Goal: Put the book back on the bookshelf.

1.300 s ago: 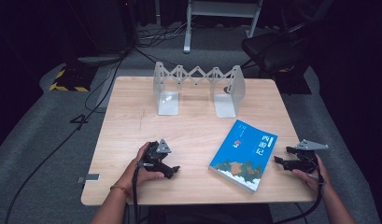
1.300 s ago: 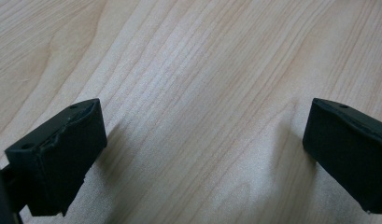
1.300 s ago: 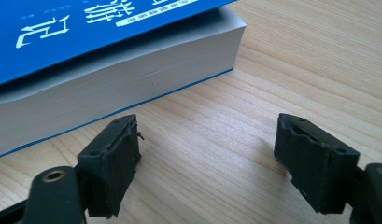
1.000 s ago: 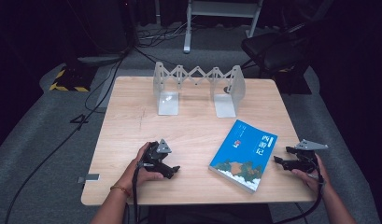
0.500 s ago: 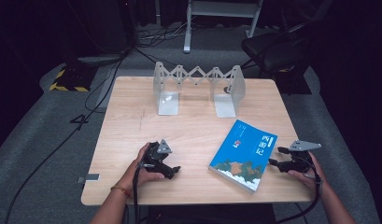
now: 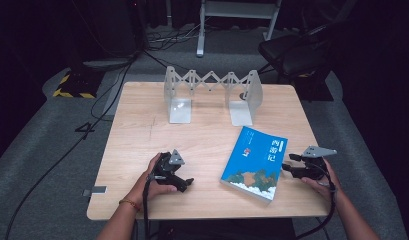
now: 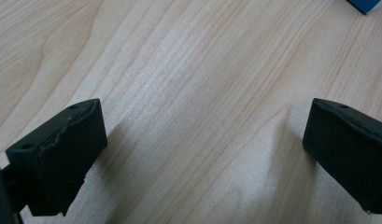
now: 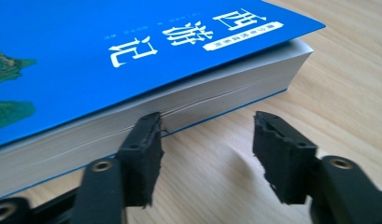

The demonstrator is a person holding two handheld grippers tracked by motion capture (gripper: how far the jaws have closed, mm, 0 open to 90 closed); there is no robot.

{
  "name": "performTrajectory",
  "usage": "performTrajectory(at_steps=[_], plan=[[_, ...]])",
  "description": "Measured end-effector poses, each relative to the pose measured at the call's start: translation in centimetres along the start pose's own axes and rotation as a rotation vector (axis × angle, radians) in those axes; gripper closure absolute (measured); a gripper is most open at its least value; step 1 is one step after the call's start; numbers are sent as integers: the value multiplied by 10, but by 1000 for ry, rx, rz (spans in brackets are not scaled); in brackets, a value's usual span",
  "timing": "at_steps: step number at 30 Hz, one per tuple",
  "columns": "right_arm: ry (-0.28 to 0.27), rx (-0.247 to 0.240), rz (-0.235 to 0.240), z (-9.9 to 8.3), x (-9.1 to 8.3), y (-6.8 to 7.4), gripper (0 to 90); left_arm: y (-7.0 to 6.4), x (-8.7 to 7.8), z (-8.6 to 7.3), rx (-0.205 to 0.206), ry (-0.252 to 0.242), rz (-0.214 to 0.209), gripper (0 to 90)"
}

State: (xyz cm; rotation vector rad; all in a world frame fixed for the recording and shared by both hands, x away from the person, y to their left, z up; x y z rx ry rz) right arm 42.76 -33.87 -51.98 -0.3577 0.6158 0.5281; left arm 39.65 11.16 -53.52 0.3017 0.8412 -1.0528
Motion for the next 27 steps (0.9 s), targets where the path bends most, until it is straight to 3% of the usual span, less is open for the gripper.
performTrajectory(at_steps=[3,6,11,14,17,21,22,23,25,27], plan=[[-12,-11,-4,7,2,4,466,0,0,0,0,0,0,3],[-36,-13,54,12,0,9,465,0,0,0,0,0,0,3],[-23,-26,63,16,1,15,466,0,0,0,0,0,1,2],[3,-67,112,14,2,25,409,0,0,0,0,0,1,3],[-3,-108,107,12,0,32,398,0,0,0,-1,1,3,4],[-2,-96,167,7,-4,34,326,-1,0,0,-1,1,3,4],[0,-93,201,6,-6,36,327,-1,0,0,-1,1,3,4],[-1,-110,210,5,-7,39,325,-1,0,0,-1,1,4,5],[-2,-129,184,5,-7,41,314,-1,0,0,-1,1,4,5],[2,-115,189,4,-6,40,299,-1,0,0,-1,1,4,5]])
Point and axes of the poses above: each handheld gripper's, and its own axes: x roughly forward along the jaws, z roughly out of its top, y roughly to its left, the point moved 4 cm from there along x, roughly forward along the jaws, and after that the axes turned 11 degrees about -z, right-handed, at the moved point
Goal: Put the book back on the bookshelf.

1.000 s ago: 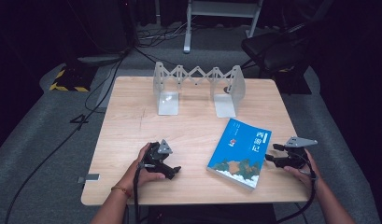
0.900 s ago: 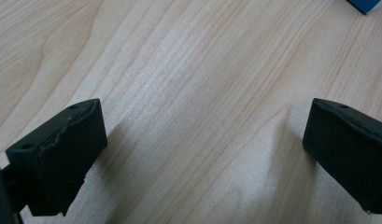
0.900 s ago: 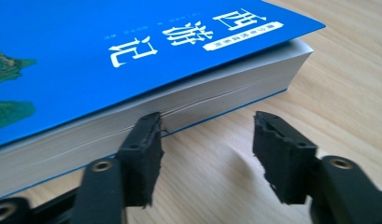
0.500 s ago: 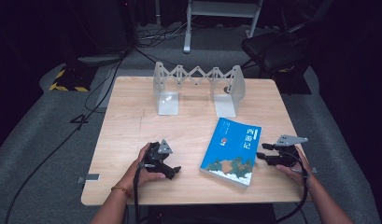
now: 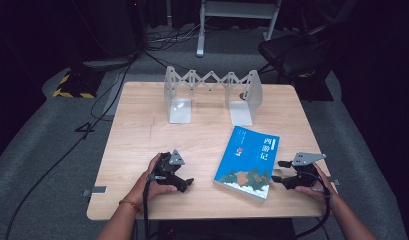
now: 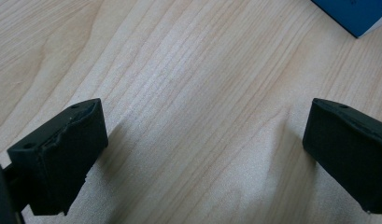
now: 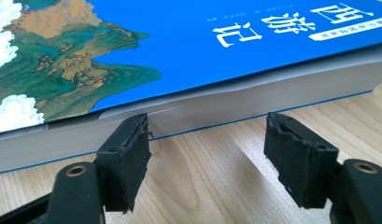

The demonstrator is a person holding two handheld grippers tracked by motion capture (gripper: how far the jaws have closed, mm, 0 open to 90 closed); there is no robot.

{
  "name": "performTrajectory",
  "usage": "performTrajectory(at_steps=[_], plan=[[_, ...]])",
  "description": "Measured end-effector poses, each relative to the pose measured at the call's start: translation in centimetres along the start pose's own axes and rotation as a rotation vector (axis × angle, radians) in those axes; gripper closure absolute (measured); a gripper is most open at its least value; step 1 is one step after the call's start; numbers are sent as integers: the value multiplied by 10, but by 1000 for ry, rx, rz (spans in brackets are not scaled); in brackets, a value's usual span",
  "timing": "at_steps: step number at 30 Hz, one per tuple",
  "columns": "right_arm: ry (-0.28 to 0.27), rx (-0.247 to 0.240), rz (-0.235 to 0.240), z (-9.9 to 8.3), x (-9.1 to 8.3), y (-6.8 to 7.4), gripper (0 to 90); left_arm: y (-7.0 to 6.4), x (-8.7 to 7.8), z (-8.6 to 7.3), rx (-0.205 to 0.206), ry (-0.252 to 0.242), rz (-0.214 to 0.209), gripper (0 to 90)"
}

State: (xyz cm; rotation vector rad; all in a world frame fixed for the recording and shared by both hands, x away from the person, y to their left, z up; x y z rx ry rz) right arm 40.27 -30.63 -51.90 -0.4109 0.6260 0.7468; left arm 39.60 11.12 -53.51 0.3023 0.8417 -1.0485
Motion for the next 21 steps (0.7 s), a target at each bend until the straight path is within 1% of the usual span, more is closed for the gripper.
performTrajectory(at_steps=[1,3,4,5,7,10,15,17,21], plan=[[3,7,4,-1,1,0,303,0,0,0,0,0,0,5],[33,-6,-1,-5,4,0,301,0,0,0,-1,0,1,5],[35,-22,0,-6,5,1,297,0,0,0,-1,-3,3,5],[30,-23,8,-6,5,3,298,0,0,0,0,-2,1,6],[28,-47,-5,-4,5,5,299,0,0,0,2,-2,2,6],[16,-25,6,-4,3,5,303,-1,0,0,0,-3,1,6],[10,-25,-4,-2,2,5,307,-2,1,0,2,-3,1,6],[-1,-5,7,-1,0,4,306,-2,1,0,1,-2,0,6],[-21,10,12,2,-3,4,308,-2,1,0,1,-2,0,6]])
Point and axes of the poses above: each handheld gripper's, and its own axes: x roughly forward along the jaws, z roughly out of its top, y roughly to its left, the point moved 4 cm from there along x, roughly forward along the jaws, and after that the axes turned 11 degrees about -z, right-handed, at the moved point
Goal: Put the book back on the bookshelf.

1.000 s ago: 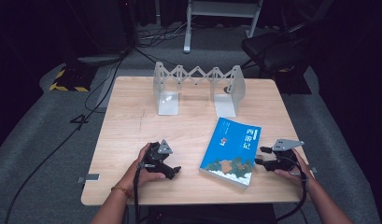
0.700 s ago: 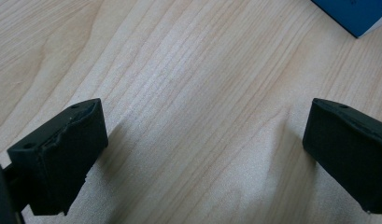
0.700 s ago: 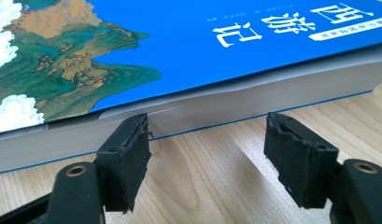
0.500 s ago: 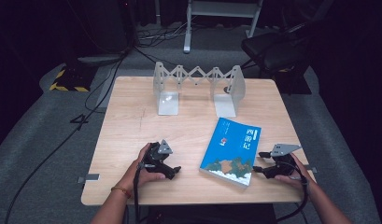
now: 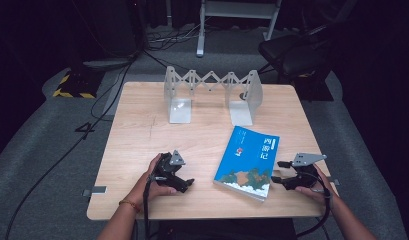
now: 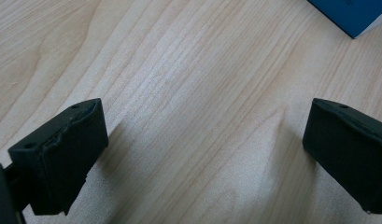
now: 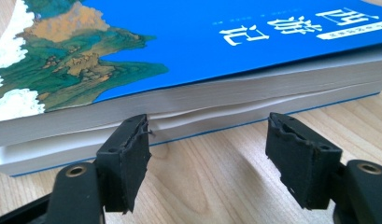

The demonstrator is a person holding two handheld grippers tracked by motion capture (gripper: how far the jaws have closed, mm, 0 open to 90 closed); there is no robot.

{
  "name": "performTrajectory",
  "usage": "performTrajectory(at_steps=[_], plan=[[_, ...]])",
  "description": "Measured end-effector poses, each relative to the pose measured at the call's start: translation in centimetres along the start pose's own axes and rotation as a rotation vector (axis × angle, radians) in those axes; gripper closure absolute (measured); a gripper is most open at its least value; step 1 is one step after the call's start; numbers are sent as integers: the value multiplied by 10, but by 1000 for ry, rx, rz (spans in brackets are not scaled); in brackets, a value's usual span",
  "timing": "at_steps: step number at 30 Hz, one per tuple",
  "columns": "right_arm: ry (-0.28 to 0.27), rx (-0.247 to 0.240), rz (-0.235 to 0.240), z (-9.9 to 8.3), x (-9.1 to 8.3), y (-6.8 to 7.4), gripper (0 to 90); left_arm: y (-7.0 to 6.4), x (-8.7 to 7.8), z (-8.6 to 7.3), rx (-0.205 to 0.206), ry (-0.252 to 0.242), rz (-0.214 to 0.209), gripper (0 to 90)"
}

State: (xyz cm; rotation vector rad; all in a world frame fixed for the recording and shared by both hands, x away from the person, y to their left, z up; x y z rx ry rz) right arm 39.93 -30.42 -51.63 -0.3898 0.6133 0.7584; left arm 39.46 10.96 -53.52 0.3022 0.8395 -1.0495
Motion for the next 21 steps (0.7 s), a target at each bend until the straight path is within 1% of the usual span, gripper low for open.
performTrajectory(at_steps=[2,6,7,10,12,14,16,18,20,21], plan=[[2,3,-1,-1,0,1,322,0,0,0,0,0,0,6],[12,-9,-5,-3,0,3,336,0,0,0,-2,1,-1,5],[10,-10,10,-3,0,4,336,0,0,0,-3,1,-1,6],[13,-39,36,-4,-1,9,336,0,0,0,-3,1,-1,6],[19,-56,26,-4,-1,11,336,0,0,0,-2,1,1,6],[24,-55,26,-4,-1,11,335,0,0,0,0,1,1,6],[36,-54,21,-4,1,11,313,0,0,0,-2,1,2,6],[19,-50,21,-3,0,10,307,0,0,0,-2,1,2,6],[14,-49,21,-2,-1,10,307,0,0,0,-1,2,2,6],[4,-37,25,-1,-2,10,307,0,0,0,-2,1,3,6]])
Point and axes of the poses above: each handheld gripper's, and its own axes: x roughly forward along the jaws, z roughly out of its top, y roughly to its left, the point moved 4 cm from there along x, roughly forward along the jaws, and after that the axes turned 11 degrees about -z, right-handed, at the moved point
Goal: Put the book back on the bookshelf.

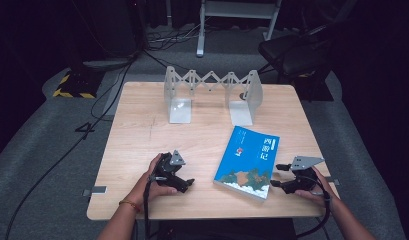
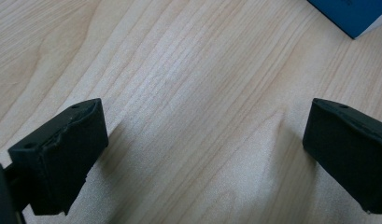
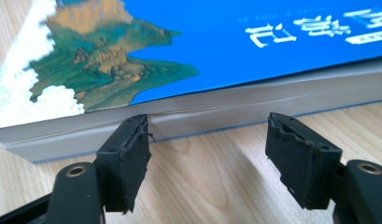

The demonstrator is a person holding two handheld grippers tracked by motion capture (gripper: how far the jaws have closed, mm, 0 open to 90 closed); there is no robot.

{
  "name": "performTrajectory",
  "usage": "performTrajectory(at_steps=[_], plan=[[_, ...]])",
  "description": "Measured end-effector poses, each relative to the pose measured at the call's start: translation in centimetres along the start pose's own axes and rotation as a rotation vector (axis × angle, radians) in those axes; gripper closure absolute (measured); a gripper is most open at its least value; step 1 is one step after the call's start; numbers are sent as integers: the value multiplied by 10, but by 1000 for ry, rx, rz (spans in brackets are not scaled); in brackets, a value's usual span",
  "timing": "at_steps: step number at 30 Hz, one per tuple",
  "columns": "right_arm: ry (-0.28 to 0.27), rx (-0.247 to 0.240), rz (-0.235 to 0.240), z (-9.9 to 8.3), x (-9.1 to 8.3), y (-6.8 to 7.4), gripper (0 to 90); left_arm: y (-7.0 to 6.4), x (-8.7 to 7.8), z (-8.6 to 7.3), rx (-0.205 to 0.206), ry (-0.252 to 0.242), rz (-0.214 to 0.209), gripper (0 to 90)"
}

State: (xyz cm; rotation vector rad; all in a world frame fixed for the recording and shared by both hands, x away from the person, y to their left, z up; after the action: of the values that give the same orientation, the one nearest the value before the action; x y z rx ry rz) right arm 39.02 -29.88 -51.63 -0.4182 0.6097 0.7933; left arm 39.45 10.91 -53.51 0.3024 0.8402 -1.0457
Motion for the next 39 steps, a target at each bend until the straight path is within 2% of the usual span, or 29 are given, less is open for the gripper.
performTrajectory(at_steps=[2,5,11,12,14,15,16,18,19,21,24,26,27,28,30,31,34,35,37,38,39], plan=[[-20,17,2,3,-2,0,309,0,0,0,1,0,0,6],[-30,9,-5,7,-4,1,315,-1,1,1,-4,-3,5,6],[-47,26,-6,10,-6,2,326,-7,1,4,4,24,-1,22],[-47,28,-4,11,-7,2,332,-10,1,5,11,17,-12,55],[-53,41,16,12,-8,3,334,-15,1,8,34,12,-31,205],[-53,38,25,13,-8,5,334,-18,1,10,42,7,-40,199],[-53,25,26,13,-8,6,334,-20,0,12,57,-4,-51,157],[-43,2,28,14,-8,10,333,-25,-2,16,60,-31,-74,181],[-41,-1,32,14,-8,12,324,-27,-3,19,61,-43,-72,169],[-37,-9,22,16,-8,15,310,-35,-2,26,77,-56,-73,165],[-51,3,11,19,-10,15,311,-56,4,40,143,-51,-74,165],[-63,5,-7,22,-12,16,311,-72,12,51,188,-44,-105,165],[-63,5,-7,22,-12,16,311,-72,12,51,188,-44,-105,168],[-72,32,-17,27,-14,17,310,-84,20,61,218,-38,-115,166],[-79,33,-25,30,-15,19,309,-96,30,72,242,-32,-145,167],[-79,33,-25,30,-15,19,309,-96,30,72,242,-32,-145,167],[-87,44,-33,34,-16,20,309,-110,40,85,284,-35,-157,168],[-95,50,-35,36,-17,19,309,-115,45,91,283,-43,-162,169],[-101,56,-39,37,-17,19,309,-118,48,95,290,-54,-163,171],[-105,59,-44,39,-17,19,309,-121,52,98,302,-69,-161,179],[-110,61,-47,41,-17,20,309,-124,57,101,317,-65,-156,195]])
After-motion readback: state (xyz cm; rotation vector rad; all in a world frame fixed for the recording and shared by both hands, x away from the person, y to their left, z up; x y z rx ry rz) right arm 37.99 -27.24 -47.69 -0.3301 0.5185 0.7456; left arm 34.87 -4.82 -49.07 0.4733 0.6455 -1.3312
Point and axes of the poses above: each handheld gripper's, and its own axes: x roughly forward along the jaws, z roughly out of its top, y roughly to its left, the point moved 4 cm from there along x, roughly forward along the jaws, and after that the axes turned 11 degrees about -z, right-handed, at the moved point
